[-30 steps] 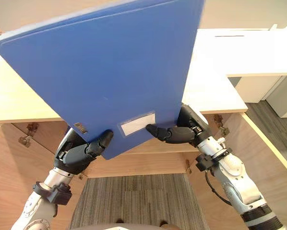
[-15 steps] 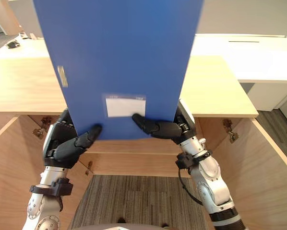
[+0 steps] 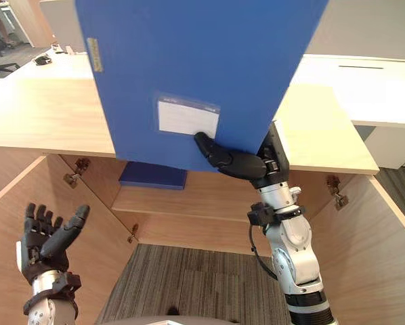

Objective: Walk over to the cabinet, pick up the folder, carry it to the office cabinet, place the folder inside the office cabinet, then close the office cabinet door

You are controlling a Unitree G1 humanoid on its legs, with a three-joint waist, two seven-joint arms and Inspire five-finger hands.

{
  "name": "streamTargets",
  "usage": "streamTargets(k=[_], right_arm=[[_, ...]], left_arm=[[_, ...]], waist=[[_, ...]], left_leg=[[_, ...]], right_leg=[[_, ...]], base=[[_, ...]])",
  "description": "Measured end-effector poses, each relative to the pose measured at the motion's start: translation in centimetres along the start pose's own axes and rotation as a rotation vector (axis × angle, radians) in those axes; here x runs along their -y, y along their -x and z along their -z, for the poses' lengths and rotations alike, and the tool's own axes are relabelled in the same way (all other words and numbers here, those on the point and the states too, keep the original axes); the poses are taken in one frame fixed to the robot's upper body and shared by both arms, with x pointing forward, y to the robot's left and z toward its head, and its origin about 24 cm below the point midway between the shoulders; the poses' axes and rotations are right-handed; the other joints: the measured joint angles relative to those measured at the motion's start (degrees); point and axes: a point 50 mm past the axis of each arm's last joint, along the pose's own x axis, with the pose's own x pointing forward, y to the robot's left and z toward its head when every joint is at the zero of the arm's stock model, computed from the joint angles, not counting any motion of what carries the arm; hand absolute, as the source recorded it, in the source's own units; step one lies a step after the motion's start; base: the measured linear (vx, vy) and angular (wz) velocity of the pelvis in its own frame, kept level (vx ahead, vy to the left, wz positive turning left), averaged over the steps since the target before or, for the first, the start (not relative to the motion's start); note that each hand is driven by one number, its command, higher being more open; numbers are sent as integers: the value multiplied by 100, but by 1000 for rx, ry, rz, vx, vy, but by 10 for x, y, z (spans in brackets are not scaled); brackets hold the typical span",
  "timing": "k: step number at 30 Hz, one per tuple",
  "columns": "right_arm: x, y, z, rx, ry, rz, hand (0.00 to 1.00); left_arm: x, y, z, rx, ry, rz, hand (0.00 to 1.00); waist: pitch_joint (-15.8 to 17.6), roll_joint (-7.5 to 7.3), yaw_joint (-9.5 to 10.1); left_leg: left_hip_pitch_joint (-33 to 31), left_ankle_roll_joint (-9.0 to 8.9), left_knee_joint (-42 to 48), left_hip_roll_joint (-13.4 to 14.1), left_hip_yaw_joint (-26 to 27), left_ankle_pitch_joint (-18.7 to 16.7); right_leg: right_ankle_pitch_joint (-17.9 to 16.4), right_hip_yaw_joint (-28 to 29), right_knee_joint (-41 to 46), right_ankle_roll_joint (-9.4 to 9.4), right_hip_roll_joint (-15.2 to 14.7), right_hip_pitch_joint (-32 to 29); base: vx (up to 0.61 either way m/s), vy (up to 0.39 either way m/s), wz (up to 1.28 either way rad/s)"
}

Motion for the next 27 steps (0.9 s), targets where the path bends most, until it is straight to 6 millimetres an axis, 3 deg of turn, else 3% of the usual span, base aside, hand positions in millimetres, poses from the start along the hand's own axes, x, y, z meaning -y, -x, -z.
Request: streamTargets(k=[3,6,7,8,9,11,14,15,20,23,27], right_arm=[[-26,0,10,-57,37,-146,0],[-60,0,34,-145,118,-373,0],[-64,-1,39,-159,138,-408,0],[-69,-7,49,-184,201,-467,0],[-69,-10,53,-194,226,-484,0],[-63,-20,69,-250,343,-512,0],[-52,-21,83,-326,421,-486,0],[-45,-21,86,-347,446,-455,0],[-23,-40,88,-359,435,-318,0],[-2,-62,79,-325,316,-100,0],[26,-100,41,-140,95,195,0]], left_arm=[[-5,7,37,-182,-92,13,100],[-13,18,77,-396,-207,33,100],[-13,18,81,-422,-217,38,100],[-3,8,85,-442,-253,84,100],[1,3,85,-442,-260,100,100],[18,-16,82,-421,-267,144,100],[23,-24,79,-407,-272,146,100],[26,-29,76,-394,-280,150,100],[49,-45,68,-353,-300,222,100],[75,-54,60,-305,-285,293,100],[99,-66,35,-184,-239,337,100]], waist=[[-11,-33,-1],[103,-138,11],[219,-149,15],[615,-231,28],[774,-246,41],[1370,-216,99],[1773,-124,111],[2033,-86,108],[2329,64,123],[2386,158,153],[2430,169,173]], left_leg=[[-71,-9,1,14,11,7],[-245,-21,58,81,127,24],[-324,-23,138,78,134,18],[-655,-23,539,87,133,-86],[-859,-10,775,103,135,-154],[-1657,28,1758,186,142,-475],[-2256,52,2493,257,144,-761],[-2708,29,3006,272,142,-971],[-3845,111,3968,346,103,-1201],[-4619,137,4619,440,29,-1399],[-5483,168,5293,533,-67,-1572]], right_leg=[[3,13,5,-3,8,-83],[4,133,178,-8,37,-384],[-7,148,246,-23,35,-461],[-45,164,550,-66,17,-749],[-77,174,716,-93,10,-924],[-254,233,1411,-110,-15,-1604],[-470,281,2069,-104,-30,-2184],[-688,314,2627,-102,-78,-2675],[-970,378,3634,-115,-136,-3842],[-1131,370,4184,-121,-123,-4555],[-1290,350,4796,-127,-125,-5354]], base=[[-2,-2,-2],[-14,-11,-18],[-92,-4,-11],[-128,0,-4],[-225,-1,-2],[-223,4,-6],[-213,33,-9],[-199,26,-6],[-147,8,-2],[-93,10,-2],[-59,7,-2]])
